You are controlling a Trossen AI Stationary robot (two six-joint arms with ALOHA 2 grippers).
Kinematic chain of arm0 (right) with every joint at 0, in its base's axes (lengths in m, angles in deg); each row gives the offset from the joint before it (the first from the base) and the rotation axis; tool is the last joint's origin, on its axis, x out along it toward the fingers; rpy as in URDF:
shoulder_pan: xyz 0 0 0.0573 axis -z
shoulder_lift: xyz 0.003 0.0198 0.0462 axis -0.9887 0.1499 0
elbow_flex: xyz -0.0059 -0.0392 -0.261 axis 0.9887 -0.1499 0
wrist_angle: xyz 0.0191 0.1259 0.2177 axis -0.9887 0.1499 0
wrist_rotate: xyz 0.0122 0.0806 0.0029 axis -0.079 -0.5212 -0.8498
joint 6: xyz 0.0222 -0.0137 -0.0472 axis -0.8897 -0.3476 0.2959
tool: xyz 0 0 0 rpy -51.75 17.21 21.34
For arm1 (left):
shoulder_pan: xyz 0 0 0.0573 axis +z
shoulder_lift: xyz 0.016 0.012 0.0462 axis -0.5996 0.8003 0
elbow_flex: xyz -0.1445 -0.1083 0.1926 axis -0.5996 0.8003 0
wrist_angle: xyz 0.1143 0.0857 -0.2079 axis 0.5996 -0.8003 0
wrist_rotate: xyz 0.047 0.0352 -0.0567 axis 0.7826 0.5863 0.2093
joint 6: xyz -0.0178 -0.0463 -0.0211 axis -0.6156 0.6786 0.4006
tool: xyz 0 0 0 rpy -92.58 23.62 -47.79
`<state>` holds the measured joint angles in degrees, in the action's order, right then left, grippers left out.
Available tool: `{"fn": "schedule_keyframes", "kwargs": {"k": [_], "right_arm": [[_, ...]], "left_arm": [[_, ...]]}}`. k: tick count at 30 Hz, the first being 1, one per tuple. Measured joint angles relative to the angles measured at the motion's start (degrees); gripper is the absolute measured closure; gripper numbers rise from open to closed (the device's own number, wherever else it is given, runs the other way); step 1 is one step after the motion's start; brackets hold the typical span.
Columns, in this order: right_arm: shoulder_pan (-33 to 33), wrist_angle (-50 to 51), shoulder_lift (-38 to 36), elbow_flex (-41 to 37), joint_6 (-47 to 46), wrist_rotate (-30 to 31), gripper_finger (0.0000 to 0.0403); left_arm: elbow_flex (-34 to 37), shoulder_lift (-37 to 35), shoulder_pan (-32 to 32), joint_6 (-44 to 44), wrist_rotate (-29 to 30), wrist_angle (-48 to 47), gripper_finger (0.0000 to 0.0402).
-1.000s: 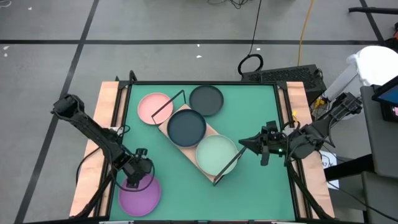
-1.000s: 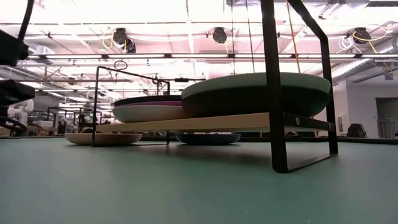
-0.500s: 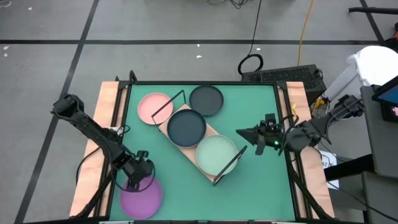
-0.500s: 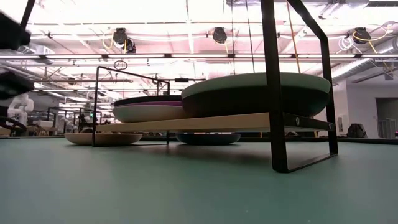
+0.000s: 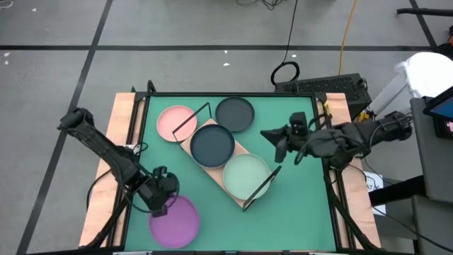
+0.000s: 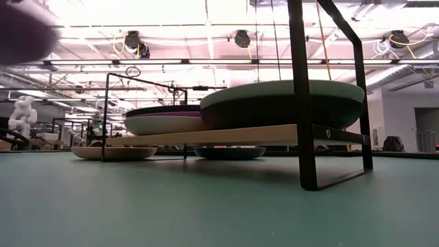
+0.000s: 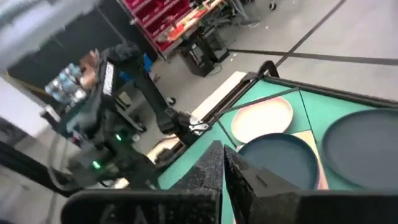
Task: Place and stack plates onto a shelf
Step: Stack the violet plate on the green plate on the shelf
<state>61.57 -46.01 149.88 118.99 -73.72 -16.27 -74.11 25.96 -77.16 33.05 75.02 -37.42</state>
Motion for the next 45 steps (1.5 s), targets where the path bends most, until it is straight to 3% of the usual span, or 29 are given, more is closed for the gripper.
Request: {"fn": "schedule_keyframes", "kwargs": {"k": [11,20,27,32,45], "right_arm": [[2.9,0.0,6.2,5.3,8.0,-12.8,0.0384],[0.5,-6.3,7.7,5.3,9.3,-16.8,0.0333],[-0.2,-4.1,8.3,5.3,13.3,-13.7,0.0274],[0.0,-2.0,9.9,5.3,14.0,-11.3,0.0246],[-0.2,4.0,12.5,5.3,16.9,1.4,0.0252]], "left_arm": [[-16.1,0.0,5.4,-0.8,13.5,-5.4,0.0392],[-21.4,-0.1,11.3,-0.5,19.1,-7.0,0.0392],[-24.1,-0.1,16.3,0.6,25.3,-5.8,0.0392],[-24.2,-0.1,20.0,-3.1,26.9,-2.1,0.0392],[-24.2,-0.1,26.8,-2.1,27.6,1.1,0.0392]]}}
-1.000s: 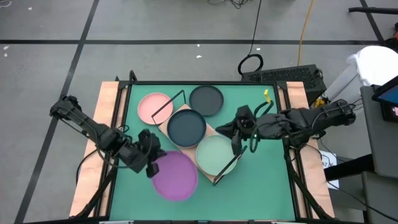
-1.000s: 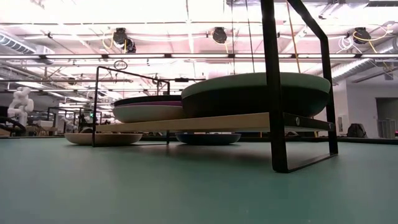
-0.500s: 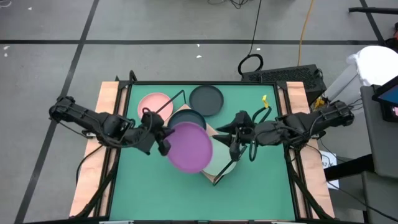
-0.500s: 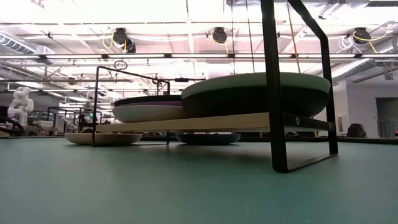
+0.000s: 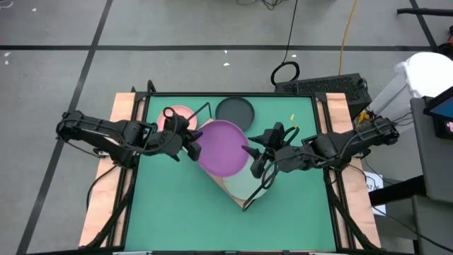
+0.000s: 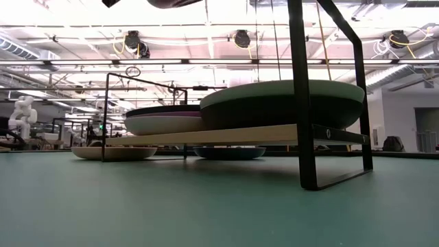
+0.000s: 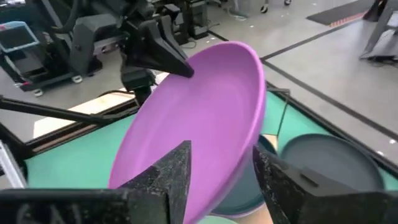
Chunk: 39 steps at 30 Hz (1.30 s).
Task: Place and stack plates onto a shelf
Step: Stack the violet plate on the green plate on the shelf
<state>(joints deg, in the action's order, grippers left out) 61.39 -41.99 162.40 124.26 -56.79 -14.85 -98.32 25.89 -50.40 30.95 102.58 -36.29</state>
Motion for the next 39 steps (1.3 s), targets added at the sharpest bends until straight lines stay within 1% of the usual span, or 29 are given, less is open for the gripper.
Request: {"fn": "schedule_keyframes", "kwargs": {"k": [4,10,15,17,20,24,26,30,33,35,37,39], "right_arm": [[1.1,2.2,0.3,0.0,0.3,1.2,0.0279],[2.8,4.1,0.8,0.0,-0.1,0.9,0.0337],[4.0,6.9,0.9,0.0,-3.1,0.2,0.0381],[4.4,7.8,0.9,0.0,-4.0,-0.2,0.0393],[4.7,8.1,0.9,0.0,-4.3,-0.3,0.0397],[5.2,9.6,0.9,0.0,-5.8,-0.7,0.0401],[5.4,9.4,1.0,0.0,-7.0,-2.8,0.0402],[5.7,10.4,0.8,-0.1,-7.8,-5.7,0.0402],[5.9,10.2,0.1,-0.1,-8.7,-6.6,0.0402],[6.1,11.1,0.0,-0.1,-9.0,-7.5,0.0402],[6.9,12.4,0.0,-0.1,-9.3,-8.5,0.0402],[7.7,14.2,-0.1,-0.1,-10.0,-9.9,0.0402]], "left_arm": [[0.0,0.0,0.7,1.0,-0.1,0.7,0.0392],[0.0,0.0,0.8,-0.2,0.4,1.7,0.0392],[0.0,0.0,0.8,-0.1,0.4,1.8,0.0392],[0.0,0.0,0.8,0.1,0.3,1.8,0.0392],[0.1,0.0,0.7,0.1,0.0,3.1,0.0382],[0.1,0.0,0.5,0.3,-1.8,6.4,0.035],[0.0,0.0,0.4,-0.8,-3.4,10.5,0.0327],[0.0,0.0,0.3,-0.8,-4.0,13.1,0.0256],[0.0,0.0,0.3,0.9,-4.0,13.2,0.02],[0.0,0.0,0.3,1.4,-4.0,13.0,0.0171],[0.0,0.0,0.3,1.9,-3.6,12.9,0.0152],[0.0,0.0,0.3,1.8,-3.5,13.0,0.0142]]}}
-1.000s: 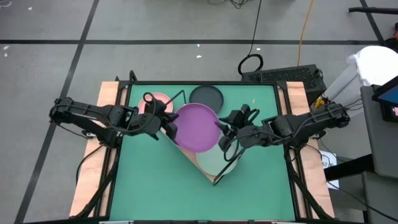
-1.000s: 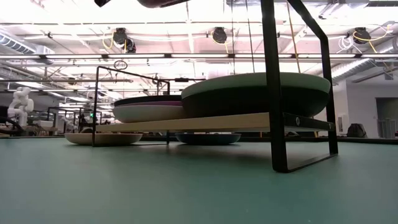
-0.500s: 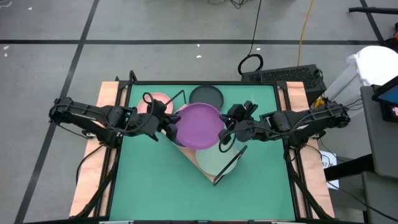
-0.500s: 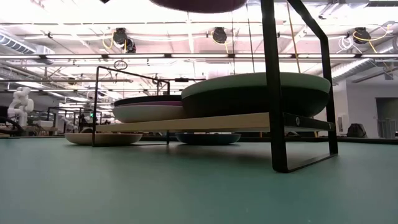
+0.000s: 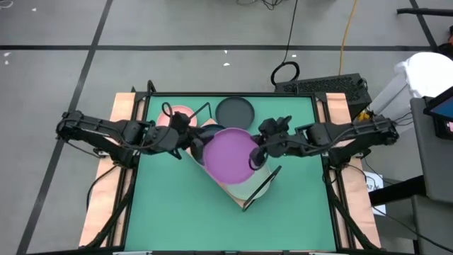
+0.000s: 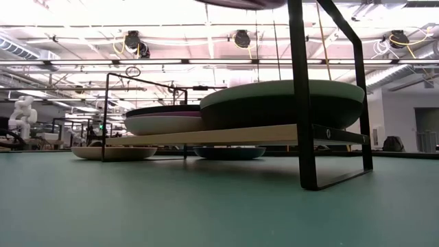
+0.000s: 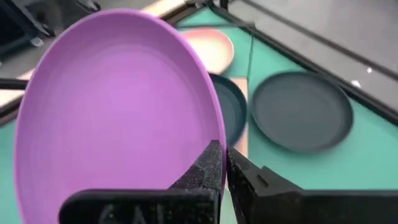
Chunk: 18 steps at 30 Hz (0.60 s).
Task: Place and stack plates onto a shelf
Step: Stack the violet plate on the green plate on the shelf
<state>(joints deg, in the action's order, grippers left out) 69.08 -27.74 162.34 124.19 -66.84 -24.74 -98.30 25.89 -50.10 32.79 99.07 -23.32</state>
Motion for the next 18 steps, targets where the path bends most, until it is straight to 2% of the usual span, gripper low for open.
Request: {"fn": "schedule_keyframes", "kwargs": {"k": [12,18], "right_arm": [[4.0,7.3,0.0,0.0,-0.2,-8.5,0.0402],[4.9,7.4,0.0,-1.8,-0.5,-10.1,0.0402]], "left_arm": [[0.0,0.0,-1.7,-1.3,0.4,2.3,0.0154],[0.0,0.0,-1.9,-1.3,0.5,2.2,0.0157]]}}
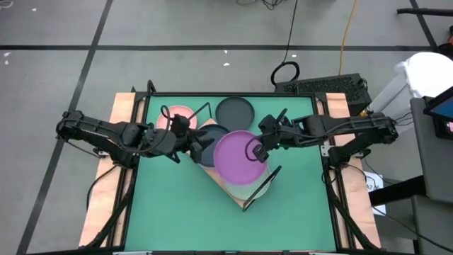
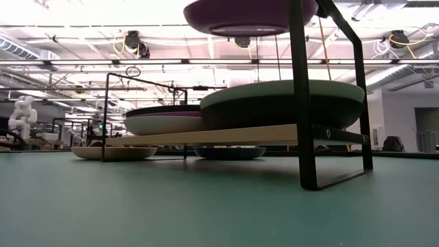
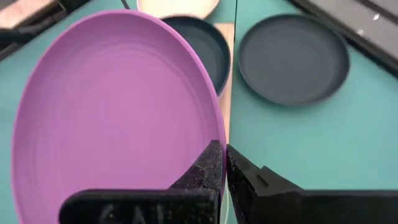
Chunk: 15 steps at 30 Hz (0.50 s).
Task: Place and stack plates onto a shelf
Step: Stack the violet plate on the green plate on the shelf
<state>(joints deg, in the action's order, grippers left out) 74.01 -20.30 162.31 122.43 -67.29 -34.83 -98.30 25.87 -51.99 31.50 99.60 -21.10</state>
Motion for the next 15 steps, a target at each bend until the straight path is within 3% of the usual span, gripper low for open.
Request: {"fn": "schedule_keyframes", "kwargs": {"k": [7,15], "right_arm": [[0.6,-5.8,0.0,-7.5,-1.7,-6.2,0.0402],[0.6,-11.3,0.0,-13.9,-2.3,-8.1,0.0402]], "left_arm": [[0.0,0.0,-0.2,0.9,0.1,0.0,0.0157],[0.0,0.0,-1.5,1.2,0.1,-0.1,0.0157]]}}
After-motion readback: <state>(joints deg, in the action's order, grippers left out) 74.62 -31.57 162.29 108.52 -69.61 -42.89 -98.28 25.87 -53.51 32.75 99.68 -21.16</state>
